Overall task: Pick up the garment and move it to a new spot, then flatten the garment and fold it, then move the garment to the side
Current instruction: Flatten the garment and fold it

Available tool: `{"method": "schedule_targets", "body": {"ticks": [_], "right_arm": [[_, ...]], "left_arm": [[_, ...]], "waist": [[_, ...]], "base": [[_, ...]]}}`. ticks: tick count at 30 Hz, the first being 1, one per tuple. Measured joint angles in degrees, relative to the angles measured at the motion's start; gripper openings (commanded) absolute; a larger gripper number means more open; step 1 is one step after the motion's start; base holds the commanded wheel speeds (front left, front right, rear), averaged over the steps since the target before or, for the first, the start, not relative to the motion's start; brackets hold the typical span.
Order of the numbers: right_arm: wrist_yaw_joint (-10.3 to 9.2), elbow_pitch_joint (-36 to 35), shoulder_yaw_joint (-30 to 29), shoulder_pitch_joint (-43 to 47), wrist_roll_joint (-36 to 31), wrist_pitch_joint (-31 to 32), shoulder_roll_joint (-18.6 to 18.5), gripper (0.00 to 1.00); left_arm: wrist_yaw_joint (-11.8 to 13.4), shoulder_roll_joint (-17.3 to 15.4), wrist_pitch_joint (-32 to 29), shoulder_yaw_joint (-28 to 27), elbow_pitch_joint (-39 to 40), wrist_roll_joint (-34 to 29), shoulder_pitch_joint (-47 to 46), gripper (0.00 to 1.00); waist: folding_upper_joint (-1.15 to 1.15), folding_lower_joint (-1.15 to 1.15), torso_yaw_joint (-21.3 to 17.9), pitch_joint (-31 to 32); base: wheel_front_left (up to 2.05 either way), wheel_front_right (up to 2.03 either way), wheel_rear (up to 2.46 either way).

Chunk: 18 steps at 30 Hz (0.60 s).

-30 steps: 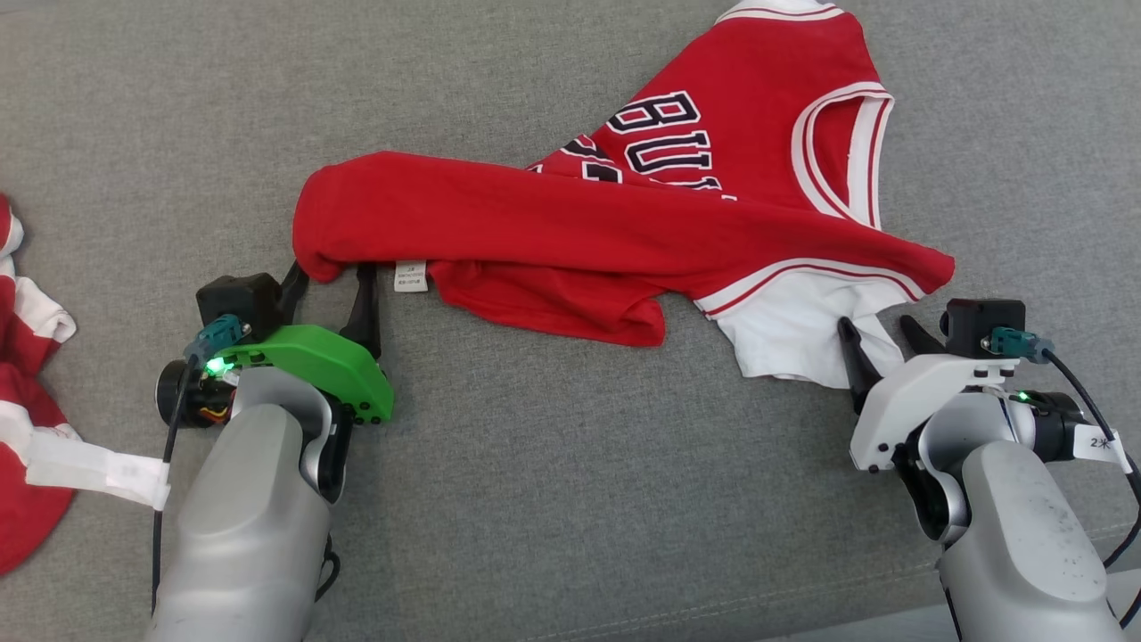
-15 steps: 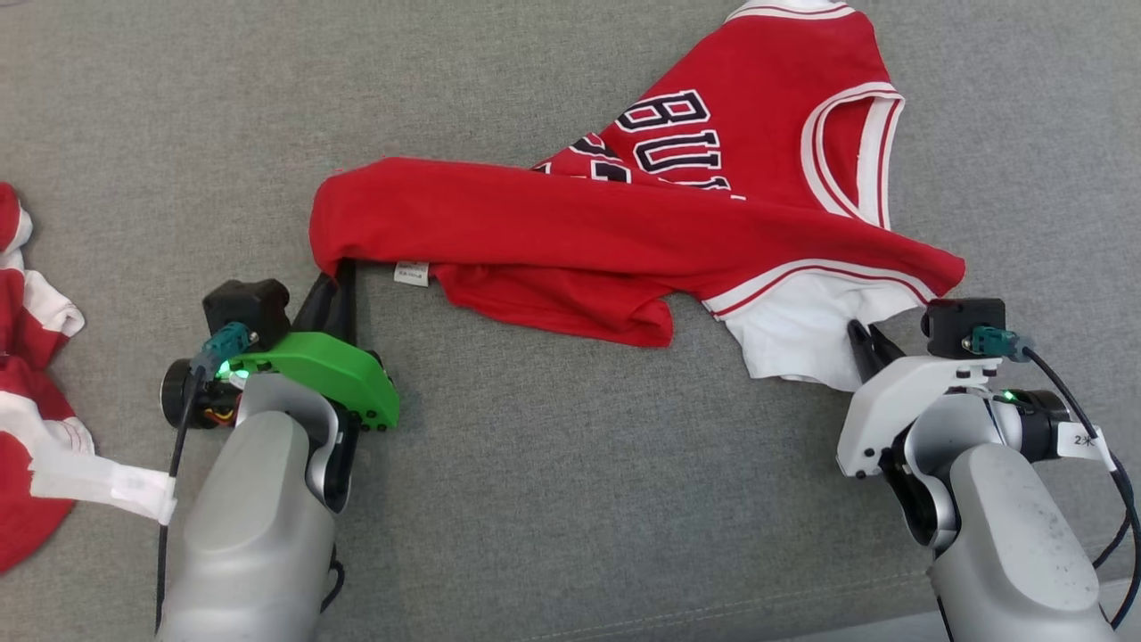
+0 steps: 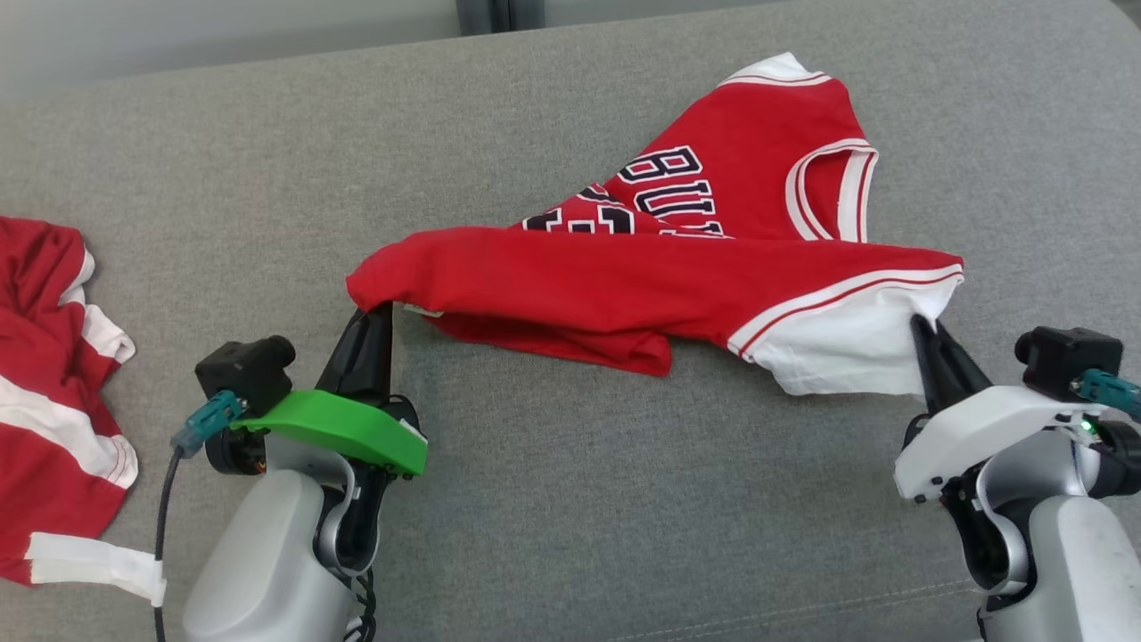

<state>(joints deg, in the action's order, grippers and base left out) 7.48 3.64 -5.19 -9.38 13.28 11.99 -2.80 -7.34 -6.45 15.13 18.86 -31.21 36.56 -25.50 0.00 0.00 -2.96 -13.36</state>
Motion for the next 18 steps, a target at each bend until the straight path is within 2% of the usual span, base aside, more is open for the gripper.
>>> {"method": "schedule_targets", "body": {"ticks": [5, 9, 13, 18], "right_arm": [[0.0, -8.9, -1.0, 0.4, 1.7, 0.8, 0.0, 0.0], [0.0, -14.5, -1.7, -1.7, 2.0, 1.6, -0.8, 0.0], [0.0, -17.3, -2.1, -5.8, 2.1, 3.1, -3.7, 0.0], [0.0, -17.7, -1.7, -12.5, 0.6, 5.7, -9.8, 0.0]], "left_arm": [[0.0, -3.0, -3.8, 1.6, 9.4, 10.5, 2.0, 0.0], [0.0, -6.4, -7.1, 1.4, 16.8, 15.6, 2.4, 0.0], [0.0, -7.8, -9.8, 0.8, 21.9, 18.7, 1.8, 0.0], [0.1, -8.1, -12.3, 0.1, 25.4, 20.7, -2.5, 0.0]], "waist": [[0.0, 0.0, -0.2, 3.0], [0.0, 0.0, -0.6, 5.2], [0.0, 0.0, -0.9, 7.0], [0.0, 0.0, -1.0, 7.8]], "base": [[0.0, 0.0, 0.0], [0.0, 0.0, 0.0], [0.0, 0.0, 0.0], [0.0, 0.0, 0.0]]}}
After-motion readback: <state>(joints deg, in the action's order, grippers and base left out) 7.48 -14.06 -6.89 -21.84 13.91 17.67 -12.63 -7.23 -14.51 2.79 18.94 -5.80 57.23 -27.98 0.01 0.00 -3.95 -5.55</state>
